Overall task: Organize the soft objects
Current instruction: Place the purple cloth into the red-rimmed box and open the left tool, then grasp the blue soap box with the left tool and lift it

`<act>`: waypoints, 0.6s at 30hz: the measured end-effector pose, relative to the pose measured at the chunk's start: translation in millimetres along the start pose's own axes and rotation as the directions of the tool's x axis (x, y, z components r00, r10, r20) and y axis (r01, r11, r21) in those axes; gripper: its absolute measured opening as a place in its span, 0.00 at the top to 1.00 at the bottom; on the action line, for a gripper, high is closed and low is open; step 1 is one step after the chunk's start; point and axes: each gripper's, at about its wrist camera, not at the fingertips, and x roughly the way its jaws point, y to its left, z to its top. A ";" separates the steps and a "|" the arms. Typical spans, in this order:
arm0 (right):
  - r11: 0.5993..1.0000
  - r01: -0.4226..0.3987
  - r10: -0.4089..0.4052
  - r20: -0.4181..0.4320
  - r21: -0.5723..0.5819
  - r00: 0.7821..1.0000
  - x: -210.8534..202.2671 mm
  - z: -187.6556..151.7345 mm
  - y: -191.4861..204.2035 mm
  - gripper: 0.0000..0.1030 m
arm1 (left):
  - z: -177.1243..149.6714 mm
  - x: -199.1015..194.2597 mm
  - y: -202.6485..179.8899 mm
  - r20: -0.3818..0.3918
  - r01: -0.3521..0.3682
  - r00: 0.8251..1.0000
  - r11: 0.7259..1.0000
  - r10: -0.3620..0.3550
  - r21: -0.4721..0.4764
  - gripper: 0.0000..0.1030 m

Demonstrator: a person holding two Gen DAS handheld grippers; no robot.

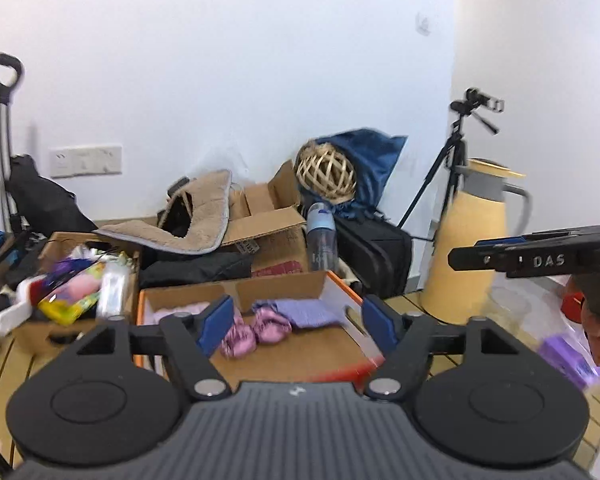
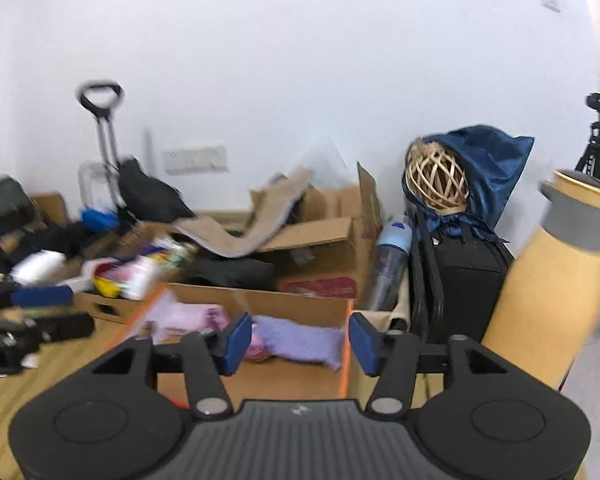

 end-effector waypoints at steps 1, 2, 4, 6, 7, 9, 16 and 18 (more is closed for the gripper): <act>1.000 -0.012 0.012 0.020 0.008 1.000 -21.0 -14.4 4.6 0.46 | -13.7 -20.6 -5.5 0.023 0.000 1.000 1.000 0.000 0.013 0.23; 1.000 -0.024 0.023 0.040 0.014 0.999 -40.1 -28.2 9.2 0.45 | -26.9 -39.9 -10.9 0.043 -0.001 0.999 1.000 0.000 0.023 0.22; 0.999 -0.042 0.040 0.083 0.023 0.996 -82.2 -61.3 21.1 0.39 | -57.6 -82.7 -23.2 0.087 -0.011 0.996 0.999 0.008 0.043 0.18; 0.998 -0.057 0.054 0.114 0.023 0.992 -120.4 -93.1 33.9 0.37 | -85.3 -120.1 -32.3 0.128 -0.013 0.992 0.998 0.006 0.054 0.14; 0.998 -0.060 0.057 0.124 0.023 0.991 -136.6 -108.2 40.2 0.35 | -99.7 -139.3 -36.8 0.155 -0.028 0.988 0.998 0.018 0.063 0.12; 0.998 -0.062 0.057 0.143 0.029 0.988 -166.8 -139.1 50.8 0.30 | -127.9 -169.6 -43.4 0.215 -0.085 0.974 0.994 0.068 0.071 0.04; 0.999 -0.035 0.036 0.171 -0.007 0.985 -222.9 -221.8 97.0 0.15 | -186.5 -205.0 -41.0 0.152 -0.193 0.970 0.981 0.192 -0.012 0.04; 0.999 -0.046 0.046 0.169 -0.005 0.985 -222.6 -231.9 103.4 0.15 | -190.8 -202.4 -38.2 0.125 -0.245 0.962 0.969 0.244 -0.012 0.04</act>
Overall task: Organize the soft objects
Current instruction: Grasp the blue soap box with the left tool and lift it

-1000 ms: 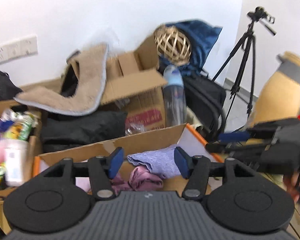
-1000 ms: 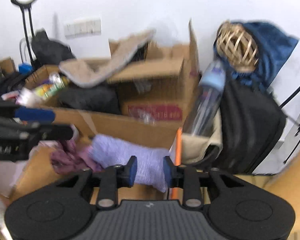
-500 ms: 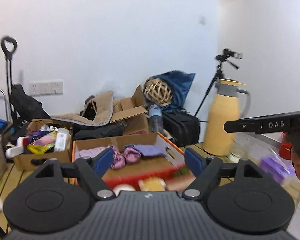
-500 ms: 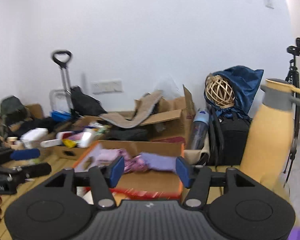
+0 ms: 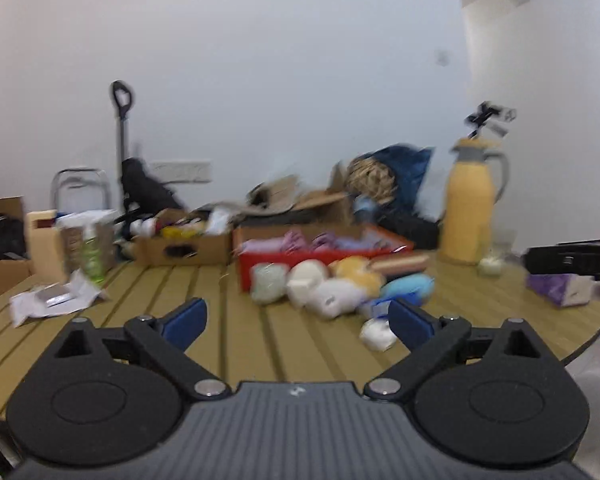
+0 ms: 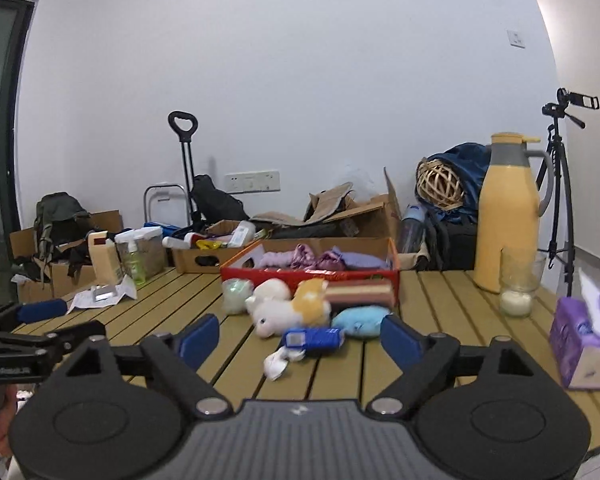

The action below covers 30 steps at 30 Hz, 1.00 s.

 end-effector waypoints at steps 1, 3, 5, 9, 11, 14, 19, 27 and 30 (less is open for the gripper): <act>1.000 -0.008 0.008 -0.013 0.003 1.000 2.4 -4.0 1.6 0.15 | -0.6 2.2 1.1 -0.006 -0.019 1.000 1.000 0.019 -0.001 0.03; 1.000 -0.006 0.006 -0.031 0.005 1.000 10.9 -8.9 3.3 0.15 | -1.4 6.0 2.2 -0.008 -0.016 1.000 1.000 0.016 -0.003 0.03; 1.000 -0.004 0.004 -0.036 0.009 0.999 15.1 -14.9 3.5 0.15 | -4.5 9.8 2.6 -0.011 -0.003 1.000 1.000 0.003 -0.007 0.02; 0.999 0.000 0.002 -0.055 0.034 0.998 29.9 -24.6 -3.1 0.15 | -14.8 31.1 2.6 -0.056 0.019 0.998 1.000 -0.020 -0.014 0.02; 0.999 0.018 -0.016 -0.072 0.036 0.997 41.7 -28.0 -8.2 0.15 | -18.9 43.1 3.0 -0.081 0.033 0.996 0.999 -0.035 -0.027 0.02; 0.998 0.043 -0.038 -0.102 0.048 0.994 61.6 -30.5 -16.5 0.15 | -19.4 65.8 1.2 -0.112 0.056 0.992 0.997 -0.061 -0.046 0.02; 0.997 0.043 -0.036 -0.109 0.069 0.993 92.6 -30.0 -32.4 0.15 | -11.2 111.7 -5.4 -0.156 0.080 0.984 0.995 -0.087 -0.052 0.02; 0.997 0.009 0.003 -0.149 0.076 0.989 158.1 -15.7 -55.9 0.33 | -0.9 183.3 -10.8 -0.227 0.135 0.961 0.985 -0.155 -0.104 0.08; 0.996 -0.007 0.024 -0.176 0.094 0.984 181.9 -11.4 -61.7 0.38 | -0.2 203.2 -12.4 -0.256 0.172 0.945 0.974 -0.205 -0.146 0.21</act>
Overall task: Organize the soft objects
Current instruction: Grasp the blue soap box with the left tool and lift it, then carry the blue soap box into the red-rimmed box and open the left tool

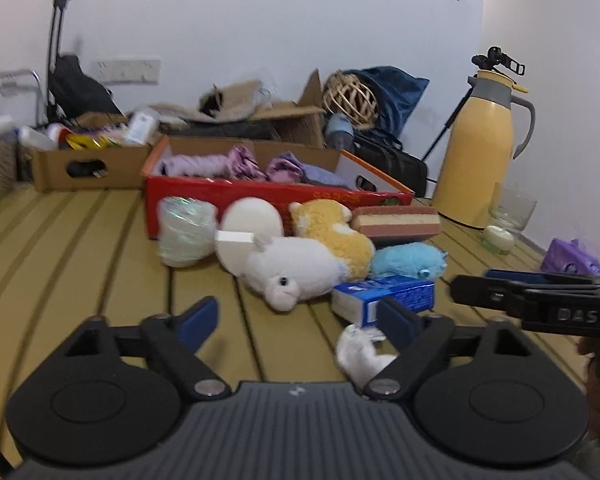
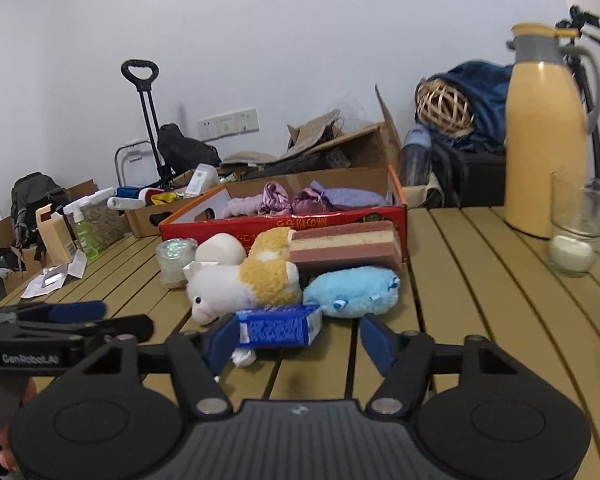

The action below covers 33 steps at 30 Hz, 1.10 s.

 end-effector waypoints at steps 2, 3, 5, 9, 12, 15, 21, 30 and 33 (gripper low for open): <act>0.999 -0.030 0.030 -0.010 0.024 0.999 13.4 4.5 -3.4 0.40 | 0.5 12.0 0.4 -0.026 0.039 0.999 0.999 -0.040 -0.026 0.28; 0.998 -0.045 0.045 -0.015 0.036 0.999 20.0 6.1 -4.7 0.40 | 0.9 16.4 -0.9 -0.039 0.049 0.998 0.998 -0.050 -0.037 0.33; 0.996 -0.068 0.069 -0.021 0.063 0.997 30.8 7.7 -7.6 0.41 | 3.3 26.4 -1.0 -0.061 0.088 0.994 0.994 -0.092 -0.071 0.38; 0.988 -0.097 0.104 -0.049 0.120 0.993 47.0 5.9 -16.1 0.47 | 9.4 43.0 1.9 -0.088 0.186 0.976 0.971 -0.200 -0.149 0.51; 0.978 -0.102 0.117 -0.071 0.180 0.991 55.2 2.4 -22.4 0.52 | 8.2 57.8 8.7 -0.115 0.230 0.957 0.939 -0.266 -0.257 0.60; 0.953 -0.142 0.169 -0.082 0.267 0.982 62.6 -1.9 -31.2 0.62 | 3.7 67.9 18.1 -0.134 0.256 0.937 0.897 -0.322 -0.361 0.69; 0.945 -0.148 0.178 -0.080 0.292 0.981 61.6 -7.1 -35.2 0.61 | 5.2 69.7 25.2 -0.109 0.253 0.940 0.875 -0.324 -0.412 0.71; 0.913 -0.127 0.186 -0.119 0.386 0.975 65.7 -4.2 -46.5 0.71 | 13.2 71.7 25.2 -0.099 0.245 0.937 0.833 -0.334 -0.497 0.76; 0.928 -0.148 0.184 -0.075 0.343 0.980 36.7 -1.2 -36.8 0.81 | 16.8 48.0 22.0 -0.042 0.263 0.944 0.827 -0.326 -0.497 0.77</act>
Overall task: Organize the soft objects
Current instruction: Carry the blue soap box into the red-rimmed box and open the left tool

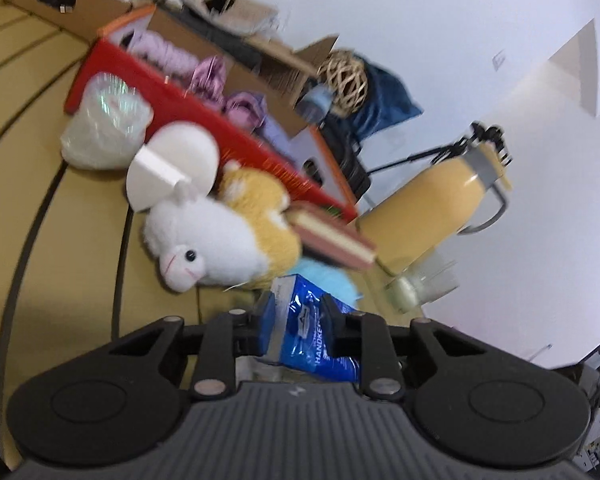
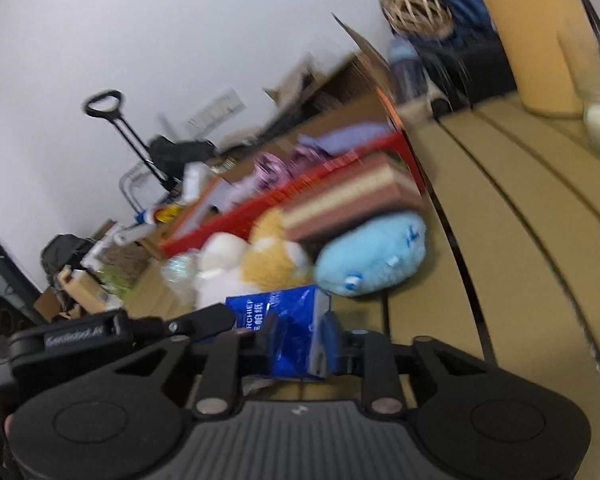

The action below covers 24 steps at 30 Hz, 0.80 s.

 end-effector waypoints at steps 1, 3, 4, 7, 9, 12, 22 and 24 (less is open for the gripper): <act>1.000 -0.009 0.009 0.014 -0.002 1.000 -8.3 -1.3 4.9 0.82 | -0.9 -6.2 -4.2 0.013 -0.002 1.000 1.000 0.001 0.003 0.77; 1.000 -0.007 0.009 0.042 -0.030 0.999 -19.0 -0.7 17.1 0.82 | -0.4 -18.0 -13.5 0.045 -0.005 0.999 1.000 0.003 0.026 0.77; 0.999 -0.004 0.006 0.051 -0.043 0.999 -21.6 1.7 22.6 0.82 | 1.8 -24.1 -17.5 0.066 -0.009 0.998 0.999 0.007 0.039 0.77; 0.997 -0.034 0.039 0.075 -0.067 0.996 -23.0 18.2 38.8 0.82 | 15.7 -41.4 -24.6 0.136 -0.007 0.991 0.998 -0.002 0.065 0.80; 0.994 -0.059 0.067 0.091 -0.087 0.994 -19.2 31.6 50.8 0.82 | 33.1 -49.7 -26.7 0.176 -0.016 0.984 0.996 0.001 0.084 0.82; 0.989 -0.097 0.109 0.102 -0.113 0.989 -0.2 56.3 72.2 0.82 | 63.6 -58.0 -25.6 0.224 -0.040 0.975 0.994 0.016 0.105 0.83; 0.986 -0.164 0.165 0.011 -0.040 0.986 143.5 147.0 125.2 0.82 | 198.8 -25.3 42.6 0.242 -0.143 0.962 0.987 0.123 0.070 0.83; 0.989 -0.143 0.143 -0.004 -0.040 0.990 177.9 157.6 132.6 0.82 | 220.3 -4.8 59.2 0.217 -0.167 0.964 0.985 0.155 0.039 0.83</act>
